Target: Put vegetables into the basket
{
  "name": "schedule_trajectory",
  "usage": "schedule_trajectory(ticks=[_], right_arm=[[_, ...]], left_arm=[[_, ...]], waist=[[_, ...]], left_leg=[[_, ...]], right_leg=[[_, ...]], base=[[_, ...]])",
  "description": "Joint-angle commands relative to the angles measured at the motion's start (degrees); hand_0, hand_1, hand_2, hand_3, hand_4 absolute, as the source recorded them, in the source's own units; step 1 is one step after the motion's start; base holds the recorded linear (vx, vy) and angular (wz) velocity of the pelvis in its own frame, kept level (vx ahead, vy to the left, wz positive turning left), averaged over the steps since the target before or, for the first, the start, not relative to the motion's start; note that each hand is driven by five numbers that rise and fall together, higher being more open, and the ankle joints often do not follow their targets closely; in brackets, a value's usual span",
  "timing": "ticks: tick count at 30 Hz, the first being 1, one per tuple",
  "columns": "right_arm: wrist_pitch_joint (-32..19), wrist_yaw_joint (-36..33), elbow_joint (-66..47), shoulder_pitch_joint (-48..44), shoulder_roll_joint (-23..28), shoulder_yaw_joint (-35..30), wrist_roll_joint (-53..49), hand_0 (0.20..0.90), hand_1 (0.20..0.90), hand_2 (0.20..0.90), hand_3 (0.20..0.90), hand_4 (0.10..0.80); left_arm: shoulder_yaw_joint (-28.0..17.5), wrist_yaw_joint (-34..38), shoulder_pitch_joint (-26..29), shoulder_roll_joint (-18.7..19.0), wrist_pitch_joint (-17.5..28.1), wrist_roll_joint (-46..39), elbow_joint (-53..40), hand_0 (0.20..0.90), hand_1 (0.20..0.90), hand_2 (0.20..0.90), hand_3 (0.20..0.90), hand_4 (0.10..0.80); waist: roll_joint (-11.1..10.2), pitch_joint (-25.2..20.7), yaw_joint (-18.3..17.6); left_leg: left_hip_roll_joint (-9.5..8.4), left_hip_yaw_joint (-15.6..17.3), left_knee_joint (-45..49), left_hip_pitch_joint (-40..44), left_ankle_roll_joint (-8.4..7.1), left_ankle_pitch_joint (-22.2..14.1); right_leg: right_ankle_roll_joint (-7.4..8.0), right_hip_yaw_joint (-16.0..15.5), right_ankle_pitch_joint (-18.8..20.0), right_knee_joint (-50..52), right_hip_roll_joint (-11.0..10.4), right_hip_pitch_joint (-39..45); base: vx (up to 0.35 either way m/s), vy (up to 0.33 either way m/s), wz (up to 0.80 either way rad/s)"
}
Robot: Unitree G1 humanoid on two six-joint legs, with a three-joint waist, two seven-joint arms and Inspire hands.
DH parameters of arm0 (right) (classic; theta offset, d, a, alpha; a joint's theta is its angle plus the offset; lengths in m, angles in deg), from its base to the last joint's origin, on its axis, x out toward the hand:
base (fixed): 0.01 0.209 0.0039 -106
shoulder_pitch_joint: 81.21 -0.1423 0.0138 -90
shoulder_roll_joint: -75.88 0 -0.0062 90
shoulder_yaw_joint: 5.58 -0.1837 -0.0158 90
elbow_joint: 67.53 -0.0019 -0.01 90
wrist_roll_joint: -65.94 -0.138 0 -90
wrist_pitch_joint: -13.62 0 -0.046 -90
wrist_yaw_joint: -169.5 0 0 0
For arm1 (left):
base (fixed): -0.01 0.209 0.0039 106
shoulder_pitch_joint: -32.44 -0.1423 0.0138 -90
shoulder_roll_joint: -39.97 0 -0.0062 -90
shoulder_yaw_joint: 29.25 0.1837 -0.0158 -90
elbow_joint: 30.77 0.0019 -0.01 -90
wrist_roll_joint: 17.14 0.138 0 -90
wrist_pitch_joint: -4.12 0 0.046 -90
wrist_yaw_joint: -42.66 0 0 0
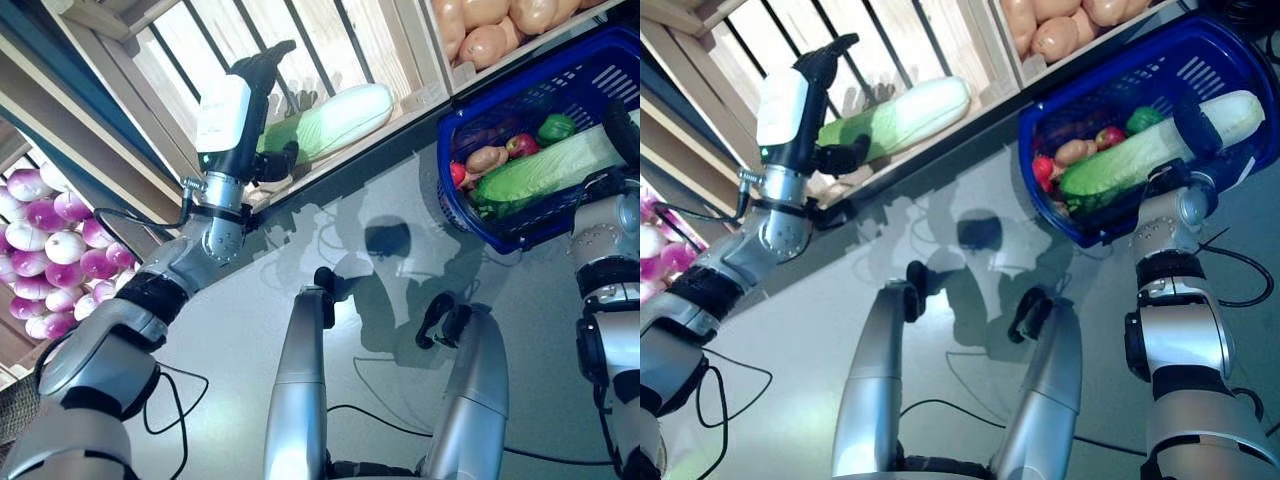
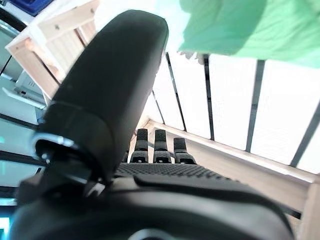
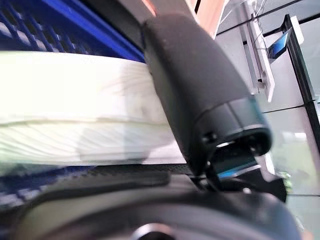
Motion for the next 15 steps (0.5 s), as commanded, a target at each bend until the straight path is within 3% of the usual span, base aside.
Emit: schedule_trajectory(ticks=[1, 15], right_arm=[[-5.89, -0.59, -2.41, -5.95, 6.12, 3.0, 5.09, 0.9, 0.9, 0.9, 0.9, 0.8], [-4.84, 1.5, -1.85, -4.56, 8.15, 4.23, 4.96, 0.9, 0.9, 0.9, 0.9, 0.8]], left_arm=[[-3.97, 2.77, 6.02, 3.98, 2.91, -2.74, -1.26, 0.9, 0.9, 0.9, 0.9, 0.8], [-5.0, -1.66, 4.03, 5.62, 1.23, -7.41, 4.11, 0.9, 0.9, 0.9, 0.9, 0.8]], waist=[[-0.08, -0.35, -0.33], [-0.53, -0.35, -0.9]], left_leg=[[0.98, 1.42, -4.78, 9.43, 0.61, -5.87], [2.69, 2.74, -6.84, 11.46, -0.44, -5.05]], right_leg=[[0.97, 1.51, 3.71, -6.39, 2.24, 6.74], [1.56, 1.88, 4.58, -8.9, 2.96, 8.66]], base=[[0.013, 0.023, -0.05], [0.006, 0.022, -0.04]])
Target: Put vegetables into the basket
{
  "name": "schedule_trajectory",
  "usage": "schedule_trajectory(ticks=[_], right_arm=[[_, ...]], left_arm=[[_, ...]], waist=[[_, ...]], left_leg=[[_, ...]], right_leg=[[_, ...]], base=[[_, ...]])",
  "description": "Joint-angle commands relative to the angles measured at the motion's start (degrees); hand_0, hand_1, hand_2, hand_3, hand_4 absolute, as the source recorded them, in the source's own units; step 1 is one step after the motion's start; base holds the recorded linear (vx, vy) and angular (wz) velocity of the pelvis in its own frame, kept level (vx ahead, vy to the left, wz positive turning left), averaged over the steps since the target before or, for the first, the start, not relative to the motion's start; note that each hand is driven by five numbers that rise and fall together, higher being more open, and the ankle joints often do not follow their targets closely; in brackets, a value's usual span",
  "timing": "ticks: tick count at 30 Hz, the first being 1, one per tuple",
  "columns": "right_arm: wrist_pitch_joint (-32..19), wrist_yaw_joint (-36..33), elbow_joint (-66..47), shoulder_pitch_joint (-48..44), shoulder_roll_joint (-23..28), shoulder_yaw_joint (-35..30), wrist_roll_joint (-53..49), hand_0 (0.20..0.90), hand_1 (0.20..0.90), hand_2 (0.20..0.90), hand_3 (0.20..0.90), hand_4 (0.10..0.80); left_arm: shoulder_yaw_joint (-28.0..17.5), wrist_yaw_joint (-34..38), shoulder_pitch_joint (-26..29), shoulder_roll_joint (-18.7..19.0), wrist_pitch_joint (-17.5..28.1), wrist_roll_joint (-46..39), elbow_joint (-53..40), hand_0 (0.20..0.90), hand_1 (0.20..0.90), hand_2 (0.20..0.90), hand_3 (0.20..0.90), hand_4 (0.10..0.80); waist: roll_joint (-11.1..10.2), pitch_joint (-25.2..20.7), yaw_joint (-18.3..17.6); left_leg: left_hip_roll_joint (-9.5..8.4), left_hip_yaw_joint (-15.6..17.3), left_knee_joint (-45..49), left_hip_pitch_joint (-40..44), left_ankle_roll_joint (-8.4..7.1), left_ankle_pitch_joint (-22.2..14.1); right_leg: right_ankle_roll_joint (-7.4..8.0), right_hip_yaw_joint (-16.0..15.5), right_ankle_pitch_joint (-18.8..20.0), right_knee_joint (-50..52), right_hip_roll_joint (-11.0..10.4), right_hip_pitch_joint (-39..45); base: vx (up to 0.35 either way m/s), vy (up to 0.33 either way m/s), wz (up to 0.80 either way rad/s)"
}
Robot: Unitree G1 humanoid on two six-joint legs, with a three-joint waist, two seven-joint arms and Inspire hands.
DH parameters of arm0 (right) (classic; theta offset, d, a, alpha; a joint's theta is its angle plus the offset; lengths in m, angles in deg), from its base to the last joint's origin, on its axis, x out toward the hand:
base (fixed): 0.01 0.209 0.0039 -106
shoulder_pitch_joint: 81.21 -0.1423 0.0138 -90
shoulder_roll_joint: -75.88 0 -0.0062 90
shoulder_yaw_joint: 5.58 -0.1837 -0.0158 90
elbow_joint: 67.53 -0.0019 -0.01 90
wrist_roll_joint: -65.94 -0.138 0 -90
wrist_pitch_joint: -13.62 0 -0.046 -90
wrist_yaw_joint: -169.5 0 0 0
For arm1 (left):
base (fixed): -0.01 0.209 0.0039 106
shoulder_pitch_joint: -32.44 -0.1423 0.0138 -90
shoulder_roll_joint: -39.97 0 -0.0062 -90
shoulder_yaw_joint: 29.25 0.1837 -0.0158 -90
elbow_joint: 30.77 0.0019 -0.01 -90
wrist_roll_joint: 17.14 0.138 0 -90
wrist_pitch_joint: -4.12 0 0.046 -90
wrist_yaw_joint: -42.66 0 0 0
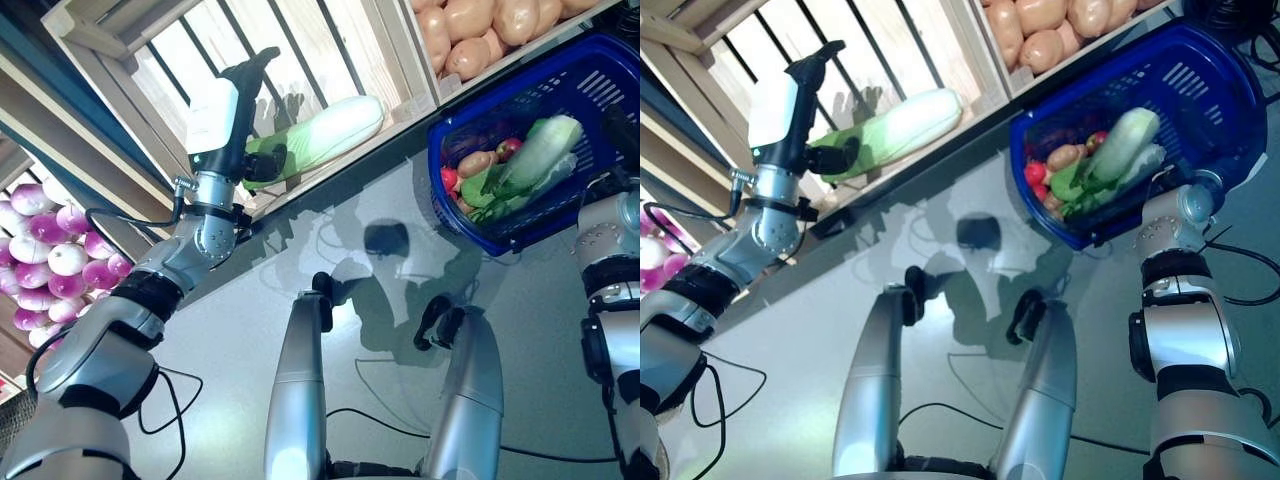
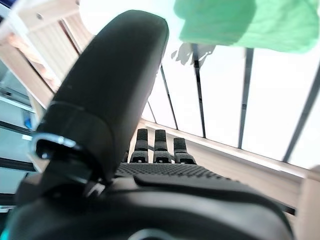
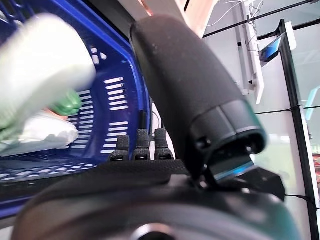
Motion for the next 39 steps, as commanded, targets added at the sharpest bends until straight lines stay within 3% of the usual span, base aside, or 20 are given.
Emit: schedule_trajectory(ticks=[1, 4, 10, 16, 20, 23, 32, 39], right_arm=[[-4.8, 1.67, -1.96, -4.31, 5.68, 1.38, 2.34, 0.9, 0.9, 0.9, 0.9, 0.8], [-4.71, 2.16, -1.78, -4.03, 6.32, 1.45, 1.93, 0.9, 0.9, 0.9, 0.9, 0.8], [-3.34, 2.55, -1.5, -4.66, 7.55, 2.14, 2.02, 0.9, 0.9, 0.9, 0.9, 0.8], [-1.68, 3.46, -1.1, -4.33, 8.28, 2.17, 1.45, 0.9, 0.9, 0.9, 0.9, 0.8], [-1.36, 3.98, -0.68, -4.12, 8.95, 2.4, 0.42, 0.9, 0.9, 0.9, 0.9, 0.8], [-1.17, 4.49, -0.37, -4.28, 9.16, 2.79, 0.0, 0.9, 0.9, 0.9, 0.9, 0.8], [-1.38, 5.49, 0.28, -5.96, 9.09, 5.11, -0.39, 0.9, 0.9, 0.9, 0.9, 0.8], [-1.45, 5.2, -0.68, -6.04, 7.13, 6.22, 1.19, 0.9, 0.9, 0.9, 0.9, 0.8]], left_arm=[[-5.24, -1.21, 3.99, 4.57, 1.06, -5.32, -0.24, 0.9, 0.9, 0.9, 0.9, 0.8], [-5.28, -5.6, 3.53, 4.94, 0.93, -7.84, 0.57, 0.9, 0.9, 0.9, 0.9, 0.8], [-5.89, -20.35, 1.32, 5.4, -4.17, -19.21, 2.25, 0.9, 0.9, 0.9, 0.9, 0.8], [-7.01, -27.8, 0.14, 5.58, -4.6, -23.1, 2.69, 0.9, 0.9, 0.9, 0.9, 0.8], [-5.37, -30.4, 0.86, 6.72, -5.49, -22.04, 2.54, 0.9, 0.9, 0.9, 0.9, 0.8], [-4.2, -30.43, 1.56, 7.14, -6.2, -21.49, 3.01, 0.9, 0.9, 0.9, 0.9, 0.8], [1.41, -18.84, 8.63, 5.11, -9.39, -9.55, 8.31, 0.9, 0.9, 0.9, 0.9, 0.8], [3.12, -10.49, 12.69, -0.1, -9.41, -9.27, 14.84, 0.9, 0.9, 0.9, 0.9, 0.8]], waist=[[-0.51, -0.33, -0.85], [-0.46, -0.33, -0.97], [-0.18, -0.33, -1.17], [0.0, -0.33, -1.35], [0.13, -0.33, -1.45], [0.17, -0.33, -1.51], [-0.62, -0.33, -2.08], [-2.06, -0.33, -2.9]], left_leg=[[1.47, 1.89, -4.69, 8.4, -0.43, -4.88], [1.74, 2.11, -4.91, 8.72, -0.57, -4.81], [2.39, 2.75, -5.63, 9.77, -0.76, -4.6], [2.79, 3.05, -5.63, 10.17, -0.7, -4.69], [3.02, 3.17, -5.59, 10.04, -0.63, -4.82], [3.1, 3.2, -5.52, 9.76, -0.66, -4.88], [3.31, 2.35, -3.0, 5.57, -0.51, -5.61], [3.4, 1.57, -0.82, 0.65, -0.46, -5.85]], right_leg=[[0.88, 1.79, 3.75, -6.18, 1.54, 5.95], [1.0, 1.88, 3.9, -6.47, 1.51, 6.19], [1.12, 2.11, 4.15, -7.23, 1.41, 7.12], [1.07, 2.47, 4.21, -7.31, 1.24, 7.35], [1.08, 2.52, 4.32, -7.38, 1.11, 7.16], [1.12, 2.58, 4.37, -7.44, 1.09, 6.94], [1.16, 3.07, 4.25, -5.41, 0.9, 2.76], [1.35, 3.11, 4.65, -3.75, 0.69, -2.25]], base=[[0.0, 0.0, 0.0], [0.0, 0.0, 0.0], [0.004, 0.017, -0.01], [0.006, 0.011, 0.0], [0.0, 0.0, 0.0], [-0.001, 0.017, -0.01], [-0.02, 0.023, -0.01], [-0.062, 0.042, -0.05]])
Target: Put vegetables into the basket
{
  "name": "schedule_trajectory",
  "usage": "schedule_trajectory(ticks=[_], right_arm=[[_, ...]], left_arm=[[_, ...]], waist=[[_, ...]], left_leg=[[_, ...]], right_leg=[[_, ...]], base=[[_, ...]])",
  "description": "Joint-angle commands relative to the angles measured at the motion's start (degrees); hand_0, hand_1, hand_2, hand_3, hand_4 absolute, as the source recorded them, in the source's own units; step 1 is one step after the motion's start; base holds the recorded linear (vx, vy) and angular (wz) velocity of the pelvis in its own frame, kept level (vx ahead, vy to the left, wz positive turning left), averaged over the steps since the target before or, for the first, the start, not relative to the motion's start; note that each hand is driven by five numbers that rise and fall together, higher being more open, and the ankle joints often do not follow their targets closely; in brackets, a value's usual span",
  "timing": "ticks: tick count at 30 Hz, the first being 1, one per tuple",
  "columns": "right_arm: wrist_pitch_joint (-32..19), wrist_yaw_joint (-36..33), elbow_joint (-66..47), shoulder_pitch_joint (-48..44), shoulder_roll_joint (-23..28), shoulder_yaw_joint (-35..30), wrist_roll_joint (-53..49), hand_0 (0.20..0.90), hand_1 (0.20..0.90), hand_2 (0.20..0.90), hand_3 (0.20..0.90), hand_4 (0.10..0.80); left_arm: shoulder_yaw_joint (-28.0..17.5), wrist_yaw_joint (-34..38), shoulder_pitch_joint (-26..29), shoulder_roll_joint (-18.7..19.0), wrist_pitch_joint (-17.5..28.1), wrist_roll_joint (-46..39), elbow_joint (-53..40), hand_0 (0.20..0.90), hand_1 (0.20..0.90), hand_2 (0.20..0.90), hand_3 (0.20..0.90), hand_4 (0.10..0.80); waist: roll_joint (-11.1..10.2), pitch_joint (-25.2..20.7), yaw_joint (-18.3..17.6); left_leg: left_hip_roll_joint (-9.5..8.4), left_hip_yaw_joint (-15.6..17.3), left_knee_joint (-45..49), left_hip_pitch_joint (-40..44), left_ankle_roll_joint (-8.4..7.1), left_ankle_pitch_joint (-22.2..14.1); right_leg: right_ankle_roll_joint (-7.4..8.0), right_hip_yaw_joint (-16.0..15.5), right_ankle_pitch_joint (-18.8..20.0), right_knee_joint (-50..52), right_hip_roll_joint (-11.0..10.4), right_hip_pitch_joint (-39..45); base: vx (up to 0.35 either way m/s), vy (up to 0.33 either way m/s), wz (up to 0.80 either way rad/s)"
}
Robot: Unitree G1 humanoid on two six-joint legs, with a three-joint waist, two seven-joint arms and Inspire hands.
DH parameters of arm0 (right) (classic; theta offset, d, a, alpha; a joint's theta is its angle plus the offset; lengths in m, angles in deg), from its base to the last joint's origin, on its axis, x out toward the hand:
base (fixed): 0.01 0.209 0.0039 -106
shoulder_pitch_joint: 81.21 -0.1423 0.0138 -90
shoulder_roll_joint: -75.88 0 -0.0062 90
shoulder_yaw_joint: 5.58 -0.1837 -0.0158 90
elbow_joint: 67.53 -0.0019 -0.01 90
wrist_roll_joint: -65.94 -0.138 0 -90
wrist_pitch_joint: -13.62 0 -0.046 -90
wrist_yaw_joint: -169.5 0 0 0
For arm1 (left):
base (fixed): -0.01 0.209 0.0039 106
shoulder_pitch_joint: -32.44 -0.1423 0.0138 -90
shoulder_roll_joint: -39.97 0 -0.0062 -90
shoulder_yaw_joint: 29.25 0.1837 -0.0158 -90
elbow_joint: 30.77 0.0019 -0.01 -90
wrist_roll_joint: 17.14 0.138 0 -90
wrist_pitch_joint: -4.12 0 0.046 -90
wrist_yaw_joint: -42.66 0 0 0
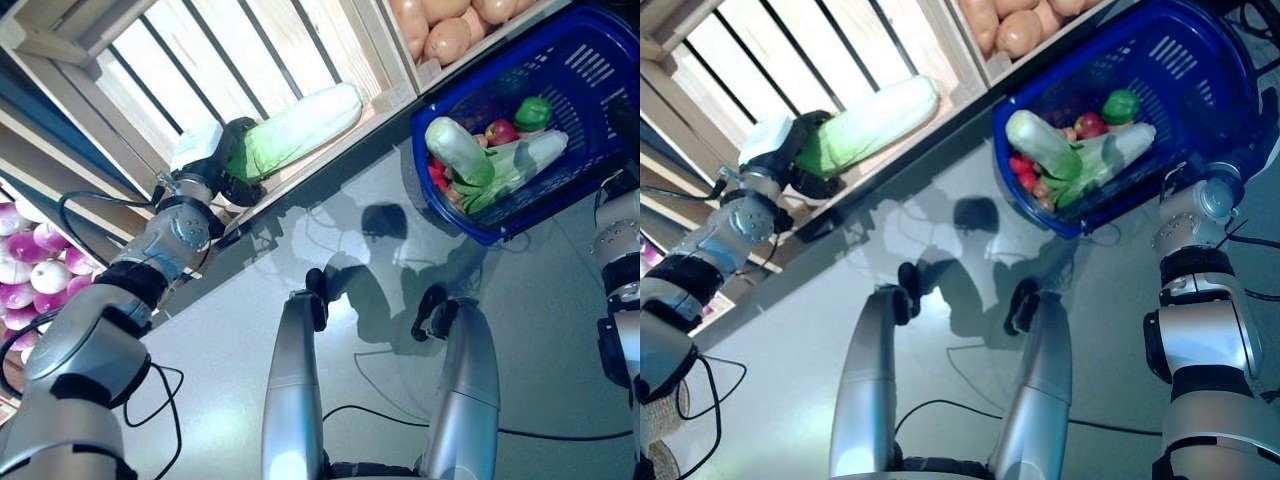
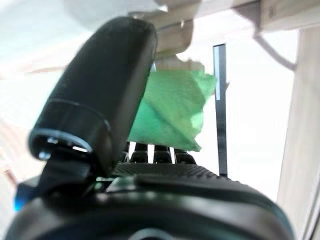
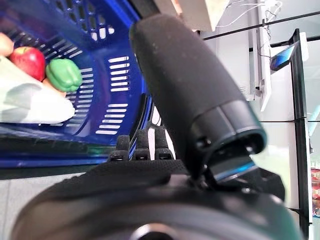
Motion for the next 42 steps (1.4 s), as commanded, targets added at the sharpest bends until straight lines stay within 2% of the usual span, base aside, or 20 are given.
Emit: schedule_trajectory(ticks=[1, 5, 7, 10, 15, 16, 19, 25, 27, 30, 37, 42], right_arm=[[-3.69, 2.04, -1.61, -5.02, 4.0, 0.62, 0.94, 0.9, 0.9, 0.9, 0.9, 0.8], [-3.57, 3.07, -2.26, -4.95, 3.39, 0.61, 0.44, 0.9, 0.9, 0.9, 0.9, 0.8], [-4.44, 2.22, -3.77, -5.34, 3.32, 1.57, 4.63, 0.9, 0.9, 0.9, 0.9, 0.8], [-4.13, 0.46, -5.48, -6.17, 3.55, 2.76, 4.93, 0.9, 0.9, 0.9, 0.9, 0.8], [-4.53, -0.42, -6.68, -5.92, 2.67, 2.03, 5.07, 0.9, 0.9, 0.9, 0.9, 0.8], [-4.56, -0.86, -7.19, -5.69, 2.35, 1.75, 5.18, 0.9, 0.9, 0.9, 0.9, 0.8], [-5.12, -1.39, -7.9, -5.31, 1.64, 0.9, 3.94, 0.9, 0.9, 0.9, 0.9, 0.8], [-5.43, -0.87, -7.47, -4.52, 0.9, -0.6, 1.22, 0.9, 0.9, 0.9, 0.9, 0.8], [-5.16, 0.16, -6.64, -4.16, 0.55, -1.13, 0.61, 0.9, 0.9, 0.9, 0.9, 0.8], [-5.22, 1.02, -6.11, -4.06, 0.22, -1.37, 0.68, 0.9, 0.9, 0.9, 0.9, 0.8], [-5.28, 3.4, -6.45, -0.79, 0.12, -2.81, -0.3, 0.9, 0.9, 0.9, 0.9, 0.8], [-4.39, 3.33, -7.18, 1.6, 0.38, -4.28, -0.43, 0.9, 0.9, 0.9, 0.9, 0.8]], left_arm=[[-3.03, 6.5, 7.54, 0.13, 1.11, 1.69, 3.3, 0.9, 0.9, 0.9, 0.9, 0.8], [-2.51, 8.51, 8.52, -0.5, 0.42, 4.72, 5.13, 0.9, 0.9, 0.9, 0.9, 0.8], [-1.05, 9.54, 10.48, -1.26, -2.25, 6.76, 6.86, 0.9, 0.9, 0.9, 0.9, 0.8], [-0.61, 9.81, 11.39, -1.56, -4.16, 4.87, 7.59, 0.9, 0.9, 0.9, 0.9, 0.8], [-2.14, 10.37, 11.36, -2.66, -4.22, 3.47, 8.27, 0.9, 0.9, 0.9, 0.9, 0.8], [-2.55, 10.71, 11.36, -2.81, -3.63, 3.63, 8.13, 0.3, 0.3, 0.3, 0.3, 0.4], [-3.15, 10.19, 11.97, -3.23, -1.09, 4.92, 8.02, 0.3, 0.3, 0.3, 0.3, 0.4], [-3.01, 10.27, 11.99, -2.85, -0.47, 4.95, 7.96, 0.3, 0.3, 0.3, 0.3, 0.4], [-4.06, 9.45, 11.39, -2.77, -0.52, 1.56, 8.05, 0.3, 0.3, 0.3, 0.3, 0.4], [-4.82, 8.19, 10.74, -2.76, -0.02, 3.43, 7.88, 0.3, 0.3, 0.3, 0.3, 0.4], [-5.14, 6.73, 6.0, -1.3, 2.62, 5.31, 5.97, 0.3, 0.3, 0.3, 0.3, 0.4], [-6.5, 5.38, 2.92, 0.14, 4.91, 4.93, 5.33, 0.3, 0.3, 0.3, 0.3, 0.4]], waist=[[-2.3, -0.34, -0.39], [-2.98, -0.34, -0.54], [-3.74, -0.34, -0.86], [-4.14, -0.34, -1.12], [-4.59, -0.34, -1.35], [-4.67, -0.34, -1.37], [-4.9, -0.34, -1.37], [-4.53, -0.34, -1.4], [-4.31, -0.34, -1.39], [-4.05, -0.34, -1.32], [-3.31, -0.34, -1.26], [-3.14, -0.34, -1.27]], left_leg=[[1.62, 0.03, -3.03, 4.28, -1.08, -4.92], [1.71, -0.37, -2.11, 2.73, -1.05, -5.08], [1.65, -0.66, -0.72, 0.12, -0.72, -5.17], [1.8, -0.81, 0.02, -2.0, -0.52, -4.94], [1.72, -1.22, 1.22, -5.29, -0.34, -4.81], [1.72, -1.15, 1.25, -5.8, -0.23, -4.75], [1.46, -1.04, 0.99, -6.37, 0.1, -4.68], [1.54, -0.56, -0.13, -4.58, 0.09, -4.51], [1.72, -0.25, -1.12, -2.73, -0.03, -4.28], [1.95, 0.08, -2.01, -1.1, -0.18, -4.12], [2.86, 2.18, -9.18, 9.62, -1.76, -1.62], [3.08, 3.35, -11.41, 16.65, -1.84, -1.24]], right_leg=[[1.57, 2.44, 4.28, -4.39, 0.34, 1.62], [1.61, 2.4, 4.38, -3.78, 0.23, 0.24], [1.73, 2.27, 4.86, -2.99, 0.01, -2.07], [1.72, 2.16, 5.13, -2.2, -0.2, -4.14], [1.85, 2.11, 5.17, -0.89, -0.32, -7.34], [1.83, 2.04, 5.17, -0.75, -0.31, -7.85], [1.87, 1.88, 5.24, -0.76, -0.22, -8.36], [2.03, 1.79, 5.21, -1.71, 0.18, -6.47], [2.14, 1.7, 5.26, -2.7, 0.45, -4.56], [2.1, 1.51, 5.27, -3.57, 0.54, -2.92], [2.17, 1.26, 6.65, -10.36, 1.41, 7.84], [1.89, 0.8, 6.87, -12.69, 0.96, 14.72]], base=[[-0.046, 0.018, -0.03], [-0.044, 0.0, -0.04], [-0.068, -0.024, -0.04], [-0.061, -0.019, 0.0], [-0.062, -0.011, 0.0], [-0.059, -0.004, 0.0], [-0.057, -0.027, 0.01], [-0.007, -0.005, 0.0], [0.0, 0.0, 0.0], [0.0, 0.0, 0.0], [0.038, 0.018, -0.08], [0.048, 0.022, 0.0]])
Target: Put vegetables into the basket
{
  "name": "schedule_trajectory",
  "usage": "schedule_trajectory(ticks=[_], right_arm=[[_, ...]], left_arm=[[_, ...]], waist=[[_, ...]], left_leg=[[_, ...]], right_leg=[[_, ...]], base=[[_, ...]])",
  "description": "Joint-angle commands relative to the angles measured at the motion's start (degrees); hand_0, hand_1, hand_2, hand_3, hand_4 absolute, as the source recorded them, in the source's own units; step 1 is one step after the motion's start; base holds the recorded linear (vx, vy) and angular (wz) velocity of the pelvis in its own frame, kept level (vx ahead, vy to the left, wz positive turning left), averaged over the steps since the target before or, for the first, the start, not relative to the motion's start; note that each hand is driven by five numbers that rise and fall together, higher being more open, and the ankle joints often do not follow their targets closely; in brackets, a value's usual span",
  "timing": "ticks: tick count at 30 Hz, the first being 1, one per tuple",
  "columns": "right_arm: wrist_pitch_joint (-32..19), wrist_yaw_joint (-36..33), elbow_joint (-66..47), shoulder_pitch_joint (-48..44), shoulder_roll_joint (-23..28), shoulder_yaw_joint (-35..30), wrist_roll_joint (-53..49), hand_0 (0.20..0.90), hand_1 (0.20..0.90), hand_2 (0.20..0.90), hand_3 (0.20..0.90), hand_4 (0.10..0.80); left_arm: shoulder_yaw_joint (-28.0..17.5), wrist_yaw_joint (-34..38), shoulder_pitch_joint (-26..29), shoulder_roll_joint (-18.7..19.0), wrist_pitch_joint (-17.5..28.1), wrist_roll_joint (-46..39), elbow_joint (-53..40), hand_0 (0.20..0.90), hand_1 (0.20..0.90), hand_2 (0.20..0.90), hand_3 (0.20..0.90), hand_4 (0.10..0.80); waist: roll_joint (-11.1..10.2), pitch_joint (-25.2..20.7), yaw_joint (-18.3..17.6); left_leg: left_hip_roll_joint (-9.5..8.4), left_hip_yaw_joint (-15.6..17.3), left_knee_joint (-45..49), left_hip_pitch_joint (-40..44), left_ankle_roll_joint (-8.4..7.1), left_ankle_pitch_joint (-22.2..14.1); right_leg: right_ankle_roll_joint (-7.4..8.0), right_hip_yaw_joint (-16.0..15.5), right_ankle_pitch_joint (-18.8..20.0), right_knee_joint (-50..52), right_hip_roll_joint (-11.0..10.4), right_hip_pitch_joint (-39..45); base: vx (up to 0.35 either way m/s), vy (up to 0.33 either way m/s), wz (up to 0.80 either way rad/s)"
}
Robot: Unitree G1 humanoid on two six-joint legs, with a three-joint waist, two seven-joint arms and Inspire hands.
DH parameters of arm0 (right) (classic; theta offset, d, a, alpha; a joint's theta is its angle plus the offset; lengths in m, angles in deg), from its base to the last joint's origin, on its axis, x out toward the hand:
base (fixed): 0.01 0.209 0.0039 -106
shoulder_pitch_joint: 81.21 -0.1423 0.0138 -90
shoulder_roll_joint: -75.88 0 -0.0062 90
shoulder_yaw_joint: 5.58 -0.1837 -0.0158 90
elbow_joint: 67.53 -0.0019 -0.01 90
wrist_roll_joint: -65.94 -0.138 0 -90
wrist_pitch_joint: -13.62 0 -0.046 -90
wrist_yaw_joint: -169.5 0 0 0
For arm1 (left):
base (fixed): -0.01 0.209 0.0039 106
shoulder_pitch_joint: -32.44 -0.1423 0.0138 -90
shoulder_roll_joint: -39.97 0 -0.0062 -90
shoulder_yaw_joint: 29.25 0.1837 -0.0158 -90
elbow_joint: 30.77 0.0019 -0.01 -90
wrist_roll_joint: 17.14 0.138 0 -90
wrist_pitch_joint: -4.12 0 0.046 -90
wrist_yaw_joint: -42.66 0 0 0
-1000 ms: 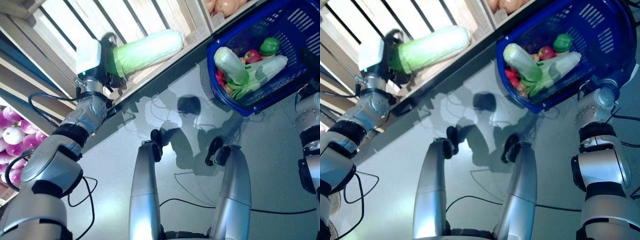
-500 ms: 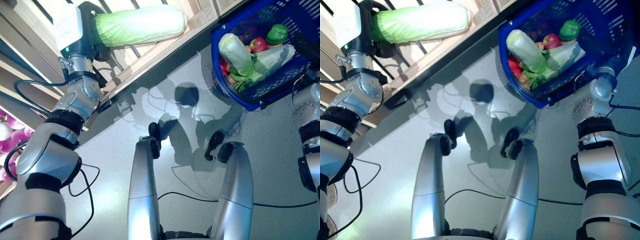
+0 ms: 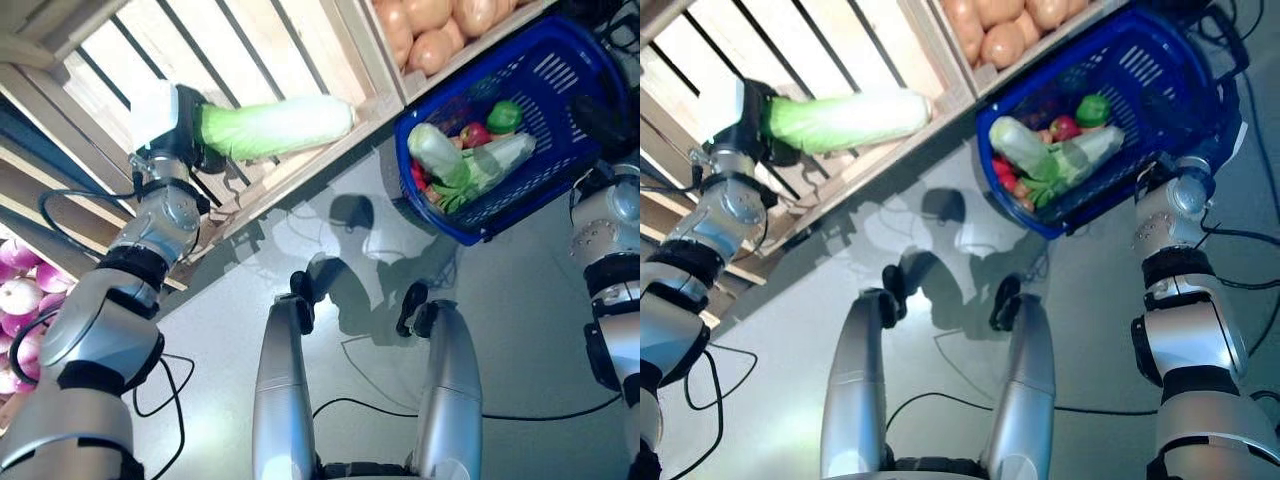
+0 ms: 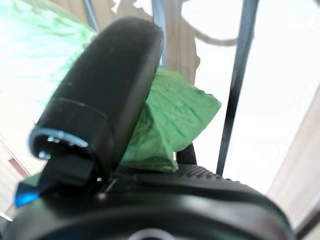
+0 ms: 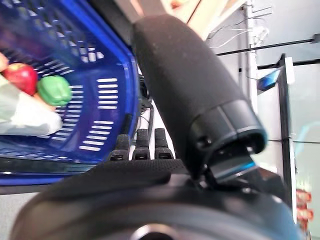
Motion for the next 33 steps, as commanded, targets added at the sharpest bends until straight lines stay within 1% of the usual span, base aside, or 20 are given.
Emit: schedule_trajectory(ticks=[1, 2, 4, 7, 10, 11, 12, 15, 17, 18, 19, 21, 22, 23, 24, 27, 29, 30, 31, 33], right_arm=[[-3.79, 2.14, -2.65, 0.14, 3.59, -5.54, -0.26, 0.9, 0.9, 0.9, 0.9, 0.8], [-2.88, 2.13, -3.46, 1.74, 3.82, -6.5, -0.04, 0.9, 0.9, 0.9, 0.9, 0.8], [-2.49, 2.51, -4.27, 3.49, 3.91, -7.44, -0.13, 0.9, 0.9, 0.9, 0.9, 0.8], [-1.9, 2.99, -6.04, 8.3, 3.39, -9.54, 0.88, 0.9, 0.9, 0.9, 0.9, 0.8], [-1.42, 3.36, -7.17, 10.77, 2.79, -10.58, 0.47, 0.9, 0.9, 0.9, 0.9, 0.8], [-1.15, 3.37, -7.73, 11.56, 1.92, -10.93, 0.41, 0.9, 0.9, 0.9, 0.9, 0.8], [-1.09, 3.42, -7.84, 11.76, 1.67, -10.95, 0.47, 0.9, 0.9, 0.9, 0.9, 0.8], [-1.12, 2.72, -11.0, 15.05, -1.45, -11.25, 0.66, 0.9, 0.9, 0.9, 0.9, 0.8], [-1.31, 2.31, -13.71, 17.64, -3.47, -11.95, 0.57, 0.9, 0.9, 0.9, 0.9, 0.8], [-2.16, 2.25, -15.78, 19.8, -5.36, -12.25, 0.64, 0.9, 0.9, 0.9, 0.9, 0.8], [-2.62, 2.03, -17.25, 21.05, -6.74, -12.48, 1.08, 0.9, 0.9, 0.9, 0.9, 0.8], [-3.39, -0.16, -19.83, 23.03, -9.31, -12.27, 2.33, 0.9, 0.9, 0.9, 0.9, 0.8], [-3.57, -3.95, -21.78, 24.4, -11.37, -11.97, 5.62, 0.9, 0.9, 0.9, 0.9, 0.8], [-3.78, -4.4, -22.31, 24.78, -11.69, -11.74, 5.95, 0.9, 0.9, 0.9, 0.9, 0.8], [-5.6, -4.97, -24.56, 26.31, -13.2, -11.04, 5.77, 0.9, 0.9, 0.9, 0.9, 0.8], [-6.76, -6.26, -27.41, 29.89, -16.79, -11.21, 9.46, 0.9, 0.9, 0.9, 0.9, 0.8], [-6.94, -3.69, -30.05, 32.23, -19.01, -10.69, 8.18, 0.9, 0.9, 0.9, 0.9, 0.8], [-6.99, -1.38, -31.98, 34.16, -21.08, -10.48, 8.43, 0.9, 0.9, 0.9, 0.9, 0.8], [-7.08, -1.03, -32.52, 34.76, -21.47, -10.28, 8.48, 0.9, 0.9, 0.9, 0.9, 0.8], [-5.68, 6.41, -35.92, 37.76, -24.16, -9.5, 5.09, 0.9, 0.9, 0.9, 0.9, 0.8]], left_arm=[[-1.36, 0.38, 0.83, 1.7, 7.18, 0.96, -1.61, 0.3, 0.3, 0.3, 0.3, 0.4], [-2.28, 0.13, -0.79, 2.39, 8.41, 1.21, -2.66, 0.3, 0.3, 0.3, 0.3, 0.4], [-3.3, 0.03, -2.42, 2.97, 9.72, 0.84, -3.74, 0.3, 0.3, 0.3, 0.3, 0.4], [-5.81, -0.98, -6.83, 3.81, 12.56, 0.69, -6.82, 0.3, 0.3, 0.3, 0.3, 0.4], [-7.73, -2.84, -9.47, 4.26, 13.58, -2.68, -9.56, 0.3, 0.3, 0.3, 0.3, 0.4], [-9.24, -4.15, -10.87, 3.86, 13.99, -5.58, -10.51, 0.3, 0.3, 0.3, 0.3, 0.4], [-9.68, -4.53, -11.3, 3.74, 14.16, -6.65, -10.75, 0.3, 0.3, 0.3, 0.3, 0.4], [-14.72, -9.69, -15.96, 1.76, 14.38, -15.77, -13.48, 0.3, 0.3, 0.3, 0.3, 0.4], [-17.25, -11.95, -18.85, 0.63, 14.06, -19.94, -15.56, 0.3, 0.3, 0.3, 0.3, 0.4], [-19.07, -13.54, -21.26, -0.47, 13.83, -22.24, -17.08, 0.3, 0.3, 0.3, 0.3, 0.4], [-19.96, -13.64, -22.71, -1.38, 13.94, -22.92, -18.27, 0.3, 0.3, 0.3, 0.3, 0.4], [-20.75, -13.7, -24.89, -3.11, 14.33, -22.76, -19.69, 0.3, 0.3, 0.3, 0.3, 0.4], [-21.29, -14.52, -26.32, -4.44, 14.06, -24.44, -20.74, 0.3, 0.3, 0.3, 0.3, 0.4], [-21.47, -14.61, -26.72, -4.76, 13.89, -24.56, -21.07, 0.3, 0.3, 0.3, 0.3, 0.4], [-21.87, -15.28, -28.24, -5.84, 13.49, -25.83, -22.26, 0.3, 0.3, 0.3, 0.3, 0.4], [-22.88, -15.59, -31.92, -9.29, 13.47, -26.01, -25.05, 0.3, 0.3, 0.3, 0.3, 0.4], [-23.34, -14.98, -34.07, -11.76, 12.92, -26.63, -27.56, 0.3, 0.3, 0.3, 0.3, 0.4], [-24.07, -15.02, -35.74, -13.71, 12.93, -27.42, -29.28, 0.3, 0.3, 0.3, 0.3, 0.4], [-24.26, -14.92, -36.13, -14.1, 12.91, -27.33, -29.65, 0.3, 0.3, 0.3, 0.3, 0.4], [-24.8, -14.82, -37.94, -16.27, 12.46, -28.17, -32.47, 0.3, 0.3, 0.3, 0.3, 0.4]], waist=[[1.85, -0.33, 0.12], [1.75, -0.33, 0.13], [1.59, -0.37, 0.25], [1.23, -2.94, 0.83], [1.03, -5.06, 1.26], [0.97, -6.08, 1.42], [0.96, -6.29, 1.42], [0.68, -8.56, 1.72], [0.36, -10.04, 1.92], [0.17, -11.17, 1.95], [0.08, -12.04, 1.93], [-0.09, -13.76, 1.98], [-0.21, -15.22, 1.97], [-0.22, -15.58, 1.96], [-0.18, -16.94, 1.92], [-0.11, -20.25, 2.09], [-0.06, -21.82, 2.1], [-0.06, -22.82, 2.12], [-0.06, -23.07, 2.1], [-0.11, -24.51, 2.05]], left_leg=[[2.15, 0.2, -6.83, 10.27, -2.7, -0.69], [1.98, 0.48, -7.33, 13.22, -2.45, -0.94], [1.72, 0.63, -7.59, 15.66, -2.19, -1.22], [0.74, 1.04, -8.92, 19.89, -1.58, -1.97], [0.0, 1.41, -10.52, 23.02, -1.28, -2.61], [-0.32, 1.56, -11.47, 24.6, -1.12, -2.76], [-0.4, 1.59, -11.78, 25.07, -1.09, -2.77], [-1.28, 1.61, -15.14, 30.04, -0.71, -2.48], [-1.72, 1.65, -17.92, 33.28, -0.59, -2.0], [-2.04, 1.87, -20.45, 35.96, -0.47, -1.34], [-2.05, 2.6, -22.65, 37.3, -0.11, 0.42], [-2.27, 3.01, -25.5, 40.22, -0.2, 1.12], [-2.42, 3.3, -28.13, 42.75, -0.31, 1.92], [-2.53, 3.36, -28.9, 43.51, -0.31, 2.16], [-2.86, 3.65, -31.66, 45.93, -0.3, 3.01], [-3.5, 4.2, -37.51, 50.19, -0.3, 5.04], [-3.73, 4.47, -41.24, 52.65, -0.4, 6.61], [-3.71, 4.54, -43.93, 54.21, -0.61, 8.01], [-3.67, 4.57, -44.81, 54.66, -0.66, 8.36], [-3.56, 4.74, -49.04, 56.87, -0.97, 10.02]], right_leg=[[-0.35, 0.13, 4.18, -5.01, -0.46, 8.37], [-0.6, -0.03, 4.08, -5.86, -0.58, 11.39], [-0.75, -0.26, 3.99, -6.55, -0.78, 13.98], [-0.81, -1.26, 3.84, -8.69, -1.24, 18.5], [-0.86, -2.12, 3.58, -10.82, -1.41, 21.89], [-0.87, -2.35, 3.43, -11.81, -1.44, 23.58], [-0.88, -2.41, 3.42, -12.11, -1.43, 24.06], [-0.9, -3.02, 3.68, -15.64, -1.42, 29.24], [-0.69, -3.48, 4.1, -18.51, -1.18, 32.58], [-0.49, -4.01, 4.69, -21.08, -0.81, 35.26], [-0.9, -4.92, 6.3, -23.67, -0.49, 36.87], [-0.56, -5.37, 7.02, -27.21, 0.21, 40.06], [-0.28, -5.76, 7.78, -30.18, 0.78, 42.69], [-0.2, -5.83, 8.06, -31.16, 0.88, 43.47], [0.09, -6.11, 8.94, -34.17, 1.3, 45.89], [0.62, -6.73, 11.07, -41.08, 2.44, 50.66], [0.95, -7.12, 12.67, -45.03, 3.18, 53.18], [1.22, -7.4, 13.99, -47.71, 3.63, 54.82], [1.31, -7.48, 14.36, -48.54, 3.72, 55.27], [1.87, -7.74, 16.28, -52.45, 4.22, 57.36]], base=[[0.105, 0.023, 0.0], [0.109, 0.018, -0.03], [0.118, -0.002, -0.05], [0.156, -0.022, 0.01], [0.097, -0.015, 0.09], [0.043, 0.0, 0.02], [0.069, 0.005, -0.02], [0.084, -0.004, -0.03], [0.118, -0.032, 0.01], [0.055, -0.04, 0.02], [0.065, -0.051, 0.03], [0.101, -0.049, 0.05], [0.134, -0.041, 0.04], [0.173, -0.04, 0.03], [0.165, -0.025, -0.01], [0.181, -0.034, 0.01], [0.109, -0.046, 0.06], [0.067, -0.046, 0.04], [0.08, -0.062, 0.0], [0.064, -0.07, 0.0]])
